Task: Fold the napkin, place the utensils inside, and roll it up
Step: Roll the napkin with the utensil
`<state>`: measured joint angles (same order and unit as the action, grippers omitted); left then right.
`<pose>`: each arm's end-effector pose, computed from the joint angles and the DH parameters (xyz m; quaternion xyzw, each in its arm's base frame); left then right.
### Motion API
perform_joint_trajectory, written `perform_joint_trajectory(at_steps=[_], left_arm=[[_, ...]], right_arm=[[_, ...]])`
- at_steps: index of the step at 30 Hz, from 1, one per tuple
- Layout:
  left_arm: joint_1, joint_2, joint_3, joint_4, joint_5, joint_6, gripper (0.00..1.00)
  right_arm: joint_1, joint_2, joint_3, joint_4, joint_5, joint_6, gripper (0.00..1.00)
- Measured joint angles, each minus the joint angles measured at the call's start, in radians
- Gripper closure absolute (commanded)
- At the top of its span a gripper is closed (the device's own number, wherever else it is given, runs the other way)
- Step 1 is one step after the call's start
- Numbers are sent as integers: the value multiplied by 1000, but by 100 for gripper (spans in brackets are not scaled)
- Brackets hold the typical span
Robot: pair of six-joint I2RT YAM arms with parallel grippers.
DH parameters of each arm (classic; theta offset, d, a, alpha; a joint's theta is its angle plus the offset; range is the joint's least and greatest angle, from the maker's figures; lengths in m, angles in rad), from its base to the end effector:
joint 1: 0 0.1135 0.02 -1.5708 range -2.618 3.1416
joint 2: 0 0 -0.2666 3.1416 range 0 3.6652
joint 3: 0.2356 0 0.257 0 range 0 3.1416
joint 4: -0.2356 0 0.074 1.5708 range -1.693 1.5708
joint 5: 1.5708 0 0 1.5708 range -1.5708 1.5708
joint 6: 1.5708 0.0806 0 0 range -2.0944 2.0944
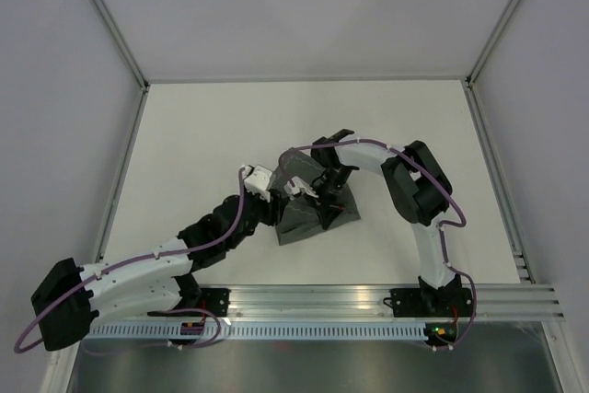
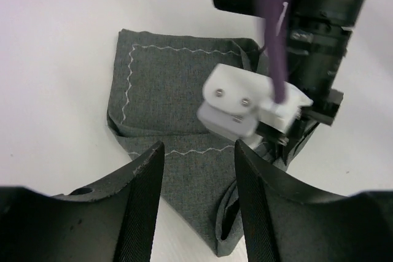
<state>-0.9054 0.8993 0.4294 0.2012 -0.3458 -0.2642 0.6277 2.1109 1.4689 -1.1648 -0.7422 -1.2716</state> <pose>0.1749 -0.1787 0.2228 0.1480 0.7765 -0.2154 0.5733 0.2610 0.2567 0.1109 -0.7277 0.5733 0.3763 0.0099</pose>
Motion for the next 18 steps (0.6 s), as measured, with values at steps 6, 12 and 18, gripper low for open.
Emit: perform_joint_trajectory(at_steps=[6,12,18], left_arm=[[-164,95,10,80,-96,209,43],[-264,166,33,157,-144,342,40],[-278,338,153,99,-77,400,42]], right_arm=[[-14,54,59,-68,-23,0,100],[-19,75,82,-94,-30,4,99],[-44,91,98,-117,-34,12,99]])
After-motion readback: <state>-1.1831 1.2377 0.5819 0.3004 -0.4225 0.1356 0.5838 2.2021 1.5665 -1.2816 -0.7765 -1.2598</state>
